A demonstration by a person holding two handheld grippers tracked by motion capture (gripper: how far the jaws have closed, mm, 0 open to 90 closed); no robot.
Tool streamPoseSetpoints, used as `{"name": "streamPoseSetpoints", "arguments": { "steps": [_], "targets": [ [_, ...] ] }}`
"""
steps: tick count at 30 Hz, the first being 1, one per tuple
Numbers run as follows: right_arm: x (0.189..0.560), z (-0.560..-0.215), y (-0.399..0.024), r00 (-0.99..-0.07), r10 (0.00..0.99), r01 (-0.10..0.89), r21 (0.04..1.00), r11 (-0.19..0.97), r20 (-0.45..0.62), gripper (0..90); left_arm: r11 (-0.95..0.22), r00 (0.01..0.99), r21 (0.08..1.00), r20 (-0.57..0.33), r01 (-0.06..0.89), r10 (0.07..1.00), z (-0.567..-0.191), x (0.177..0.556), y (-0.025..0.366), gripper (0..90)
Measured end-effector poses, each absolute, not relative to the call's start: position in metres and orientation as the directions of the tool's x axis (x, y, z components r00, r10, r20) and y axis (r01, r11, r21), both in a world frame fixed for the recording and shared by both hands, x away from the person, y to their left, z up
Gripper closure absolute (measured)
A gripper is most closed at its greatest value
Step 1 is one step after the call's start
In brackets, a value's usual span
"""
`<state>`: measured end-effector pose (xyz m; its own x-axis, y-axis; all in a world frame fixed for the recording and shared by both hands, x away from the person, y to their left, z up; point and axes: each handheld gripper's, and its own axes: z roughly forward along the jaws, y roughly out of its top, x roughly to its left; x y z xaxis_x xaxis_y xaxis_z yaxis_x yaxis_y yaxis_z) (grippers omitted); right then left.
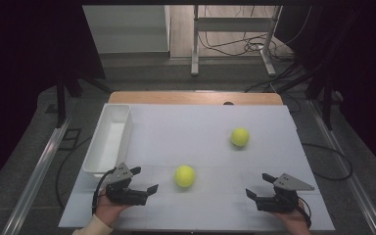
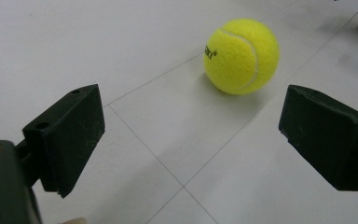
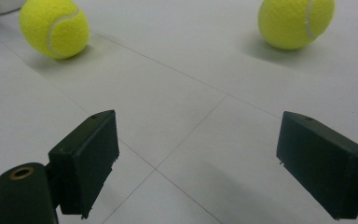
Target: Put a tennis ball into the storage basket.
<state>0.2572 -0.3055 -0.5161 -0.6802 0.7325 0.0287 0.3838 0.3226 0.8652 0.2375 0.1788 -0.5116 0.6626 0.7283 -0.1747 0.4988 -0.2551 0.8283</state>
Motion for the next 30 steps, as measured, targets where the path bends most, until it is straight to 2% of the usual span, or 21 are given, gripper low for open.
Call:
{"name": "streamPoseSetpoints", "arguments": {
  "steps": [30],
  "targets": [
    [0.259,-0.518,-0.302,-0.685,0.728,0.392,0.858,0.331,0.032,13.6,-0.278,0.694,0.823,-0.183,0.496,0.696,-0.499,0.252,0.153,7.9]
  ]
}}
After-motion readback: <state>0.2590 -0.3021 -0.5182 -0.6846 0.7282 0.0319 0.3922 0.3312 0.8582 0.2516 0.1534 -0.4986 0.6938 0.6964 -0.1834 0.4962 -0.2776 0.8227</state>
